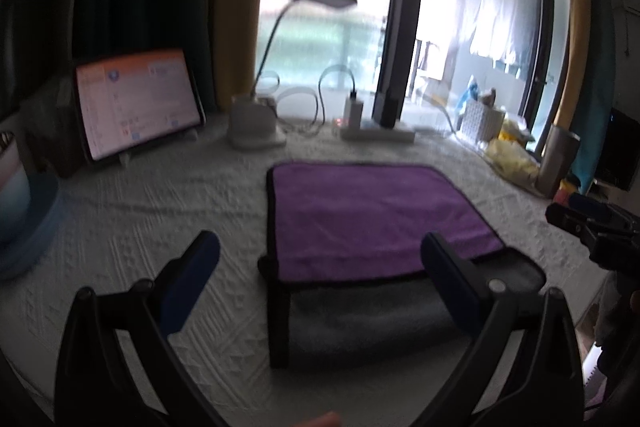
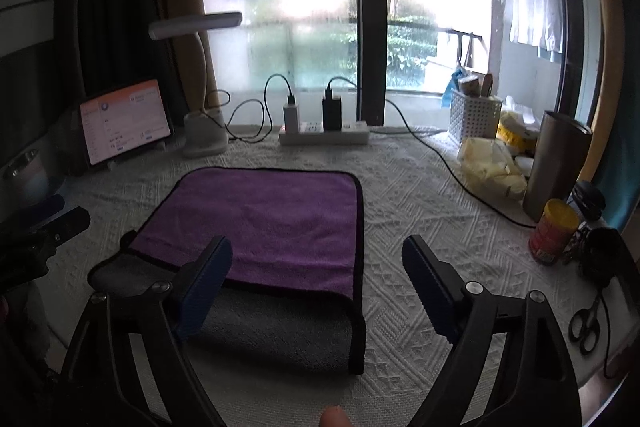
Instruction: Fold towel
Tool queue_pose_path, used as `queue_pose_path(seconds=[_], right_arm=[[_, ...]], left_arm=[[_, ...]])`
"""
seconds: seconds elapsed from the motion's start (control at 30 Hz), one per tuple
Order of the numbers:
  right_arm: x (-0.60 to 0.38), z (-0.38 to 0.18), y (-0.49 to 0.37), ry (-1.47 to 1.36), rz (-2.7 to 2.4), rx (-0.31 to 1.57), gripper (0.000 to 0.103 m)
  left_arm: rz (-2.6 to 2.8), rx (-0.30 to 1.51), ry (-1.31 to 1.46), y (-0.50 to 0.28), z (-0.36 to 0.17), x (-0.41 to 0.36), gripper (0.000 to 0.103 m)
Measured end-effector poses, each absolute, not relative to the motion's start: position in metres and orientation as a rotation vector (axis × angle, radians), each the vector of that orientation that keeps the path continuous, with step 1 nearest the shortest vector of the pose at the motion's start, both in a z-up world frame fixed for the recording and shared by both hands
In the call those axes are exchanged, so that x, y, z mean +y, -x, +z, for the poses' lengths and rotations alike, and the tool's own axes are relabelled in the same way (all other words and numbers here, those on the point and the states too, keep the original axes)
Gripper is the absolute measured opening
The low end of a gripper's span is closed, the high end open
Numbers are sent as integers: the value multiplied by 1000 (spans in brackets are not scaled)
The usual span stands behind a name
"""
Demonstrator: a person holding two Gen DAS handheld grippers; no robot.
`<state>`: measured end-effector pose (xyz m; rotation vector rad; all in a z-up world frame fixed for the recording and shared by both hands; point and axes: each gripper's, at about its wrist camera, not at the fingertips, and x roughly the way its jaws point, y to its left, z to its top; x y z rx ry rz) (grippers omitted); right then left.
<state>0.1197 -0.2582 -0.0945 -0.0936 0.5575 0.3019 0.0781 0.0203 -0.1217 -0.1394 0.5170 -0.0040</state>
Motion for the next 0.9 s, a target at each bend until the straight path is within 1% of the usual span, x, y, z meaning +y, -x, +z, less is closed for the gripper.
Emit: queue_pose_path(seconds=[0.07,0.13,0.23,0.4,0.47,0.53,0.77,0.83,0.9], right_arm=[[-259,-104,-126,90,307,593,86],[-259,-113,-132,90,313,626,82],[-260,-123,-137,87,317,657,79],[-263,-140,-145,47,327,708,79],[-262,-146,-146,52,331,722,78],[-263,-149,-148,47,333,727,78],[-268,-157,-153,30,335,752,78],[-268,-159,-153,29,339,758,77],[-269,-160,-153,24,342,758,77]], left_arm=[[-11,554,152,-84,-129,21,101],[-9,594,157,-92,-138,21,101],[-9,638,161,-100,-146,21,101],[-17,682,171,-106,-154,18,100],[-17,706,171,-109,-159,16,97],[-18,736,174,-112,-164,15,91],[-7,794,179,-119,-176,15,86],[-11,808,170,-121,-178,13,78],[-13,817,163,-121,-181,12,72]])
